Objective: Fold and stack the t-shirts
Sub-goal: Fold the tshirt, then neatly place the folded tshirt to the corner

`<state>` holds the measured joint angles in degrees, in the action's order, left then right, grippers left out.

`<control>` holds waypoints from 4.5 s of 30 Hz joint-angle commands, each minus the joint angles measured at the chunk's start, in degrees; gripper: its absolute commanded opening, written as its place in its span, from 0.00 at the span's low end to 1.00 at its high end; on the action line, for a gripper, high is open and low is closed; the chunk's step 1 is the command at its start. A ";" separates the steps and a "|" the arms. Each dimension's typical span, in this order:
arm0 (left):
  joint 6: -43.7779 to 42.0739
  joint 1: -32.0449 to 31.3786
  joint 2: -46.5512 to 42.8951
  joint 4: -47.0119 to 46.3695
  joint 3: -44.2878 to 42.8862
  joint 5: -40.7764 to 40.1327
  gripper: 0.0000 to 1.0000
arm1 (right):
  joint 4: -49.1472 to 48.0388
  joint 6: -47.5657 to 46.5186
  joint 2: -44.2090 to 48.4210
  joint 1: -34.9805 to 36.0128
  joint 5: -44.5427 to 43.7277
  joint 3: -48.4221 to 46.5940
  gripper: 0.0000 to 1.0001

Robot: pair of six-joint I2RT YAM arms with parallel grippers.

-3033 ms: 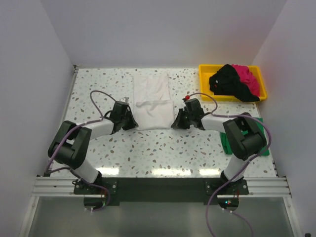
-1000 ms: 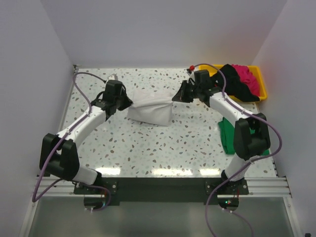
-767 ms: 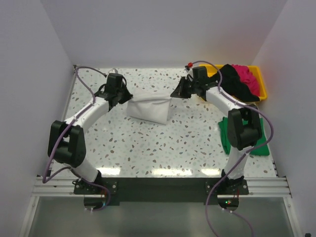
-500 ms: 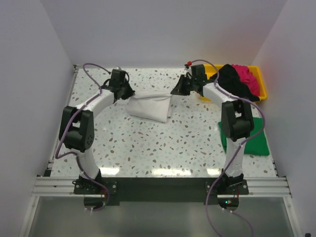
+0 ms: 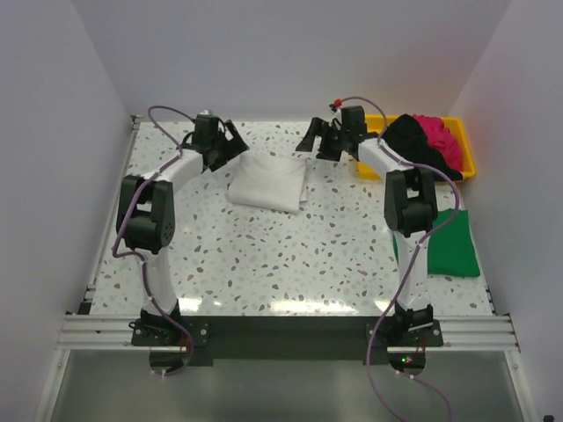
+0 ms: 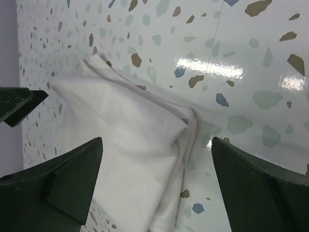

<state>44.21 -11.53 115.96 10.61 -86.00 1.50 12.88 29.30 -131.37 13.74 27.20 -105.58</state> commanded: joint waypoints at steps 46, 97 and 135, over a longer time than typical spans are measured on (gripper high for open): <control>-5.36 0.19 14.65 -7.62 -10.34 8.52 1.00 | 7.07 -16.28 -3.03 5.60 -0.57 -8.78 0.99; -4.48 2.39 -48.72 4.24 37.13 -17.49 1.00 | 16.93 1.21 -5.48 20.98 -48.12 -1.66 0.22; -9.23 4.15 -53.30 3.27 38.54 -15.65 1.00 | 37.30 -38.07 54.37 10.96 -67.98 42.38 0.00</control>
<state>36.34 -7.99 63.99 15.53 -47.64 -13.91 48.45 -3.44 -79.90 24.75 -35.16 -63.26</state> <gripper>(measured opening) 0.997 0.062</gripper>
